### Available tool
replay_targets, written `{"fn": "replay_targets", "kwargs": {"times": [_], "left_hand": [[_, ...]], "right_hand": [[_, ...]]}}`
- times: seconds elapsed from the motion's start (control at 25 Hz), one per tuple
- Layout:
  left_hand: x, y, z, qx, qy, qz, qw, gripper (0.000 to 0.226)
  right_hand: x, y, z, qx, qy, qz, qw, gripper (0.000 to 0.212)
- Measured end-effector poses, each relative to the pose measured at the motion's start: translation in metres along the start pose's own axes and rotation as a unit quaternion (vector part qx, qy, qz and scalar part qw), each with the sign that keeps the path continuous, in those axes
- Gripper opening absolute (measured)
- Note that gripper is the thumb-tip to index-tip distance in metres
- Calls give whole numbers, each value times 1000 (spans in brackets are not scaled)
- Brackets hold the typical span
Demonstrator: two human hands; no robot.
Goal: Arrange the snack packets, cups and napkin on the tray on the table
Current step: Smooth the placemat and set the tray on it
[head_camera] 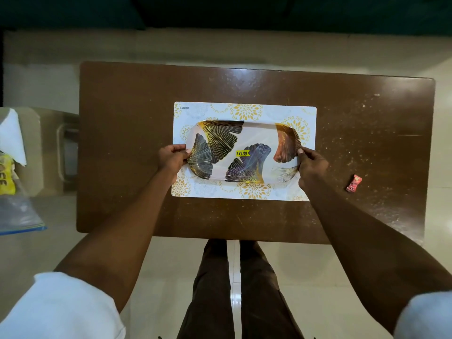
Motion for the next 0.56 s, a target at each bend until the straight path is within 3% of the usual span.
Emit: {"fn": "replay_targets", "kwargs": {"times": [0.56], "left_hand": [[1,-1,0,-17,4,-17,1000,35]], "right_hand": [[-8,3,-3,4,-8,-9,1000,26]]}}
Point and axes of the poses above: each hand's wrist, its own x-axis away from the middle knuckle, its own z-axis out of the back of the hand, y = z × x, the point moved 10 cm from there along -x, towards the middle knuckle, and after that the axes turned 7 degrees about y, right-handed, at the moved point
